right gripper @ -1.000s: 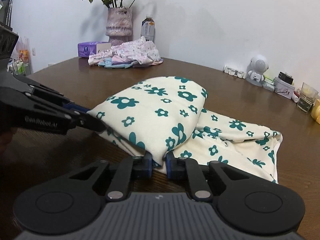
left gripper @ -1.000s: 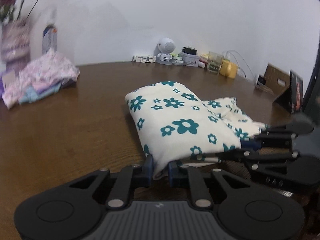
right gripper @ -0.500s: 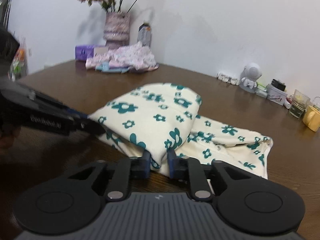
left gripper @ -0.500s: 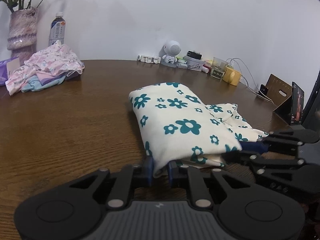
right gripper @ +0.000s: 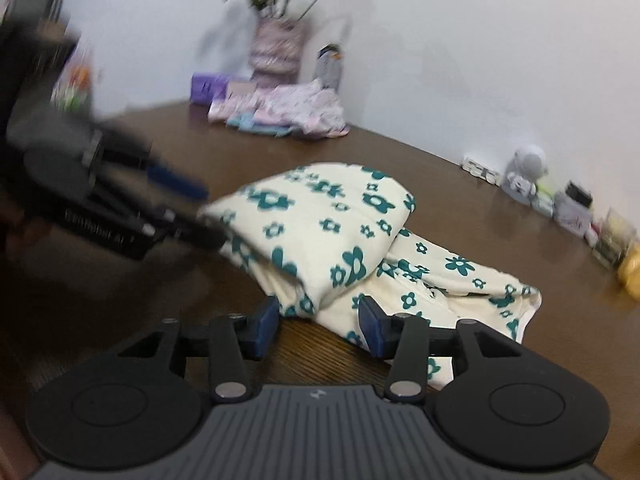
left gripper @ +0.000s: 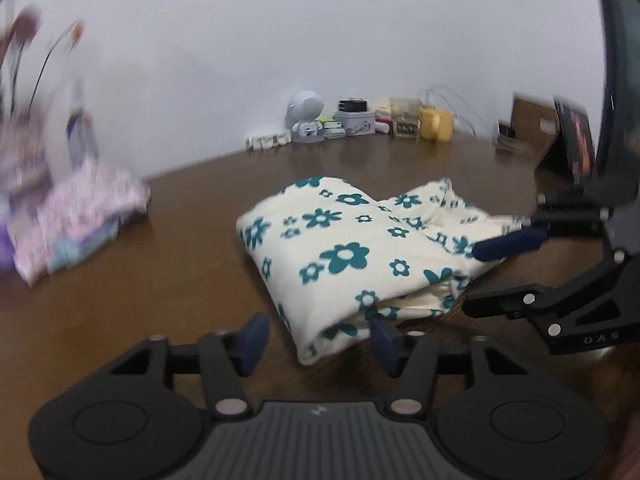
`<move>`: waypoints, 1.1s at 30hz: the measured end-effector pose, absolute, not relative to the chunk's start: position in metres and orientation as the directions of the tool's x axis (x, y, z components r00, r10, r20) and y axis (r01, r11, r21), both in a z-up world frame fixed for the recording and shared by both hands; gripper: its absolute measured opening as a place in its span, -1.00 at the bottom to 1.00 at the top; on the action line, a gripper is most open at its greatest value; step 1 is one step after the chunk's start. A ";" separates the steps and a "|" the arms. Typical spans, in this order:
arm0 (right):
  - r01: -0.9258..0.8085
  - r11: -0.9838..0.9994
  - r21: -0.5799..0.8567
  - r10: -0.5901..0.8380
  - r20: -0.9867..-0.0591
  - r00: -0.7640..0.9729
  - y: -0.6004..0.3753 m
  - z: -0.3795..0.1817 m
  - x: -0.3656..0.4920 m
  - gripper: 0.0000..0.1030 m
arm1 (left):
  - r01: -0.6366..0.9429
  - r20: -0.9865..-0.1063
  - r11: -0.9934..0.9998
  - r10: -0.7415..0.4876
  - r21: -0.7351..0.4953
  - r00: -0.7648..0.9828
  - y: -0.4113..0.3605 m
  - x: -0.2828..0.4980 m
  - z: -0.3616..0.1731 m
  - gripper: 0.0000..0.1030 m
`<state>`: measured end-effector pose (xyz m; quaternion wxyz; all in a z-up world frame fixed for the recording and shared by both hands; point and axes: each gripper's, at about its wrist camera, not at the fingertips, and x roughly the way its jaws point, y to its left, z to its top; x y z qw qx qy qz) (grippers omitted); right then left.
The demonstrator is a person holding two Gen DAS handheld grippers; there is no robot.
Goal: Fold clothes
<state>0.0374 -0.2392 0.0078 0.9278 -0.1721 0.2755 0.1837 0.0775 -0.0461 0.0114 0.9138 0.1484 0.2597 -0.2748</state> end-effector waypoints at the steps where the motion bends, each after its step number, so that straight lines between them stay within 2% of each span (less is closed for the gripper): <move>1: -0.438 0.864 -0.247 0.232 -0.578 0.782 -0.236 0.005 0.040 -0.14 | 0.585 -0.557 0.793 -0.413 0.169 0.721 -0.052 0.077 0.011 0.12; 6: -0.434 0.828 -0.356 0.187 -0.554 0.811 -0.220 -0.003 0.055 -0.20 | 0.612 -0.572 0.752 -0.397 0.245 0.717 -0.068 0.078 0.007 0.14; 8: -0.414 0.840 -0.351 0.192 -0.521 0.832 -0.218 0.001 0.057 -0.26 | 0.618 -0.571 0.738 -0.394 0.271 0.721 -0.073 0.076 0.006 0.25; 10: -0.394 0.864 -0.312 0.200 -0.506 0.839 -0.220 0.003 0.060 -0.40 | 0.613 -0.567 0.731 -0.381 0.300 0.731 -0.078 0.077 0.004 0.29; 14: -0.376 0.891 -0.254 0.209 -0.504 0.838 -0.226 0.001 0.064 -0.41 | 0.601 -0.560 0.717 -0.353 0.353 0.750 -0.088 0.080 0.000 0.29; 15: -0.379 0.893 -0.243 0.219 -0.500 0.838 -0.227 0.001 0.062 -0.36 | 0.597 -0.557 0.713 -0.346 0.367 0.755 -0.091 0.081 -0.001 0.27; 16: -0.389 0.888 -0.246 0.226 -0.504 0.834 -0.230 0.002 0.057 -0.31 | 0.594 -0.555 0.709 -0.339 0.380 0.760 -0.093 0.082 -0.002 0.12; 17: -0.400 0.882 -0.250 0.232 -0.508 0.830 -0.232 0.003 0.053 -0.27 | 0.588 -0.553 0.716 -0.336 0.376 0.763 -0.093 0.083 -0.002 -0.14; 19: -0.421 0.861 -0.285 0.233 -0.515 0.825 -0.234 0.005 0.044 -0.16 | 0.577 -0.551 0.745 -0.342 0.335 0.761 -0.087 0.089 0.001 -0.35; 20: -0.432 0.845 -0.317 0.227 -0.518 0.825 -0.233 0.004 0.041 -0.14 | 0.576 -0.552 0.756 -0.349 0.312 0.757 -0.084 0.092 0.002 -0.39; 29: -0.471 0.721 -0.508 0.187 -0.511 0.839 -0.207 -0.008 0.054 -0.11 | 0.563 -0.550 0.778 -0.351 0.279 0.758 -0.080 0.092 0.002 -0.42; 31: -0.454 0.729 -0.512 0.173 -0.504 0.846 -0.206 -0.008 0.059 -0.33 | 0.563 -0.552 0.780 -0.352 0.273 0.756 -0.078 0.092 0.000 -0.41; 33: -0.442 0.759 -0.477 0.176 -0.503 0.846 -0.210 -0.004 0.060 -0.34 | 0.578 -0.550 0.763 -0.362 0.289 0.753 -0.079 0.088 -0.001 -0.32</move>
